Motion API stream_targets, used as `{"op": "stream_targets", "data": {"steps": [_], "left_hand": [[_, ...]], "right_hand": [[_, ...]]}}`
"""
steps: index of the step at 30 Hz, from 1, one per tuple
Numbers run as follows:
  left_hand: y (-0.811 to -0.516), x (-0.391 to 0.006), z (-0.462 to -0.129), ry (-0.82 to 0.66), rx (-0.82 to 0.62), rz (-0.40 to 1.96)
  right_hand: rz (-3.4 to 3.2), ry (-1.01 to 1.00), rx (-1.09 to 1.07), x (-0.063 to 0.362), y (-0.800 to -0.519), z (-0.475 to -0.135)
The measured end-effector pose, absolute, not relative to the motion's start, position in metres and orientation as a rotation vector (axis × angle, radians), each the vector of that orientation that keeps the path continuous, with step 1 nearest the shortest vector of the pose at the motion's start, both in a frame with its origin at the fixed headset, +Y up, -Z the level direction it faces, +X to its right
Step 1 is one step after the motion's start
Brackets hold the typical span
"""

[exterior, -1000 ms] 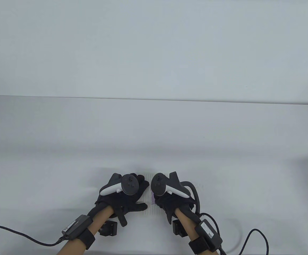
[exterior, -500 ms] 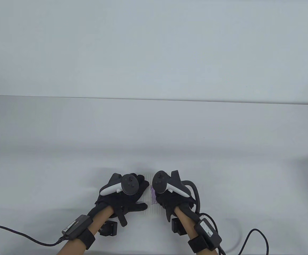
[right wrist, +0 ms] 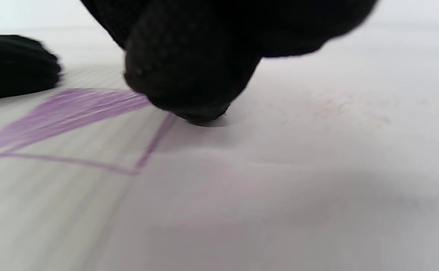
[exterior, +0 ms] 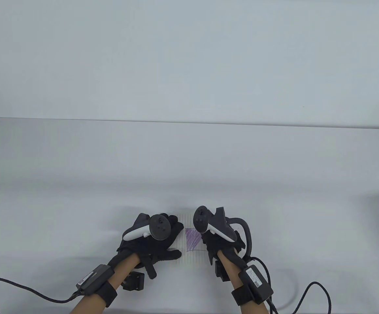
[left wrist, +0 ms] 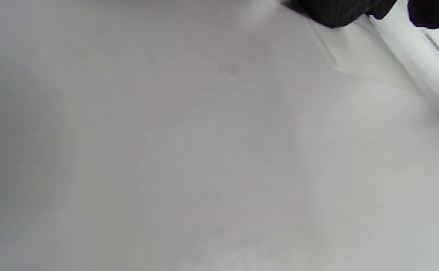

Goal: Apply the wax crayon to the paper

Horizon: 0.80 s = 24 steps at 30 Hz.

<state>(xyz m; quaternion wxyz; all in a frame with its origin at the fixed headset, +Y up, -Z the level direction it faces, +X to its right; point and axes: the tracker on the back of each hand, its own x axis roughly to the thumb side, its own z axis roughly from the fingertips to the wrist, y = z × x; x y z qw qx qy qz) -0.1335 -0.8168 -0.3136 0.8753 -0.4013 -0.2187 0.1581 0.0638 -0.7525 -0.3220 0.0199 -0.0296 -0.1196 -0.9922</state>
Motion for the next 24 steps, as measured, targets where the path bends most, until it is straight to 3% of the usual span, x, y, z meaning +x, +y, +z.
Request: {"op": "stream_targets", "data": {"steps": [2,4,5,8,11,12,14,15,16,17,21,23,24], "left_hand": [[-0.817,-0.133,-0.314,-0.457,-0.837,0.329],[-0.817,-0.134,-0.314,-0.457,-0.838,0.330],[-0.817,-0.134,-0.314,-0.456,-0.838,0.331],[-0.817,-0.134,-0.313,-0.456,-0.837,0.330],[-0.817,-0.134,-0.313,-0.457,-0.837,0.330],[-0.817,-0.134,-0.313,-0.456,-0.837,0.330],[-0.817,-0.134,-0.313,-0.456,-0.838,0.331],[-0.817,-0.134,-0.313,-0.457,-0.838,0.331],[-0.817,-0.134,-0.313,-0.457,-0.838,0.331],[-0.817,-0.134,-0.313,-0.457,-0.838,0.332],[-0.817,-0.134,-0.313,-0.457,-0.838,0.332],[-0.817,-0.134,-0.313,-0.457,-0.838,0.331],[-0.817,-0.134,-0.313,-0.457,-0.838,0.332]], "right_hand": [[-3.077,-0.400,-0.220,0.062,-0.751,-0.316],[-3.166,-0.669,-0.338,0.060,-0.752,-0.314],[-3.190,-0.720,-0.273,0.061,-0.753,-0.315],[-3.108,-0.441,-0.099,0.067,-0.753,-0.322],[-3.075,-0.365,-0.146,0.065,-0.752,-0.319],[-3.093,-0.461,-0.219,0.063,-0.751,-0.317],[-3.153,-0.862,-0.373,0.056,-0.751,-0.310],[-3.116,-1.036,-0.334,0.052,-0.753,-0.306],[-3.097,-1.013,-0.301,0.051,-0.751,-0.304],[-3.068,-0.809,-0.320,0.050,-0.749,-0.305],[-2.967,-0.427,-0.095,0.055,-0.750,-0.317],[-2.937,-0.360,-0.178,0.053,-0.750,-0.313],[-2.966,-0.432,-0.248,0.052,-0.749,-0.310]]}}
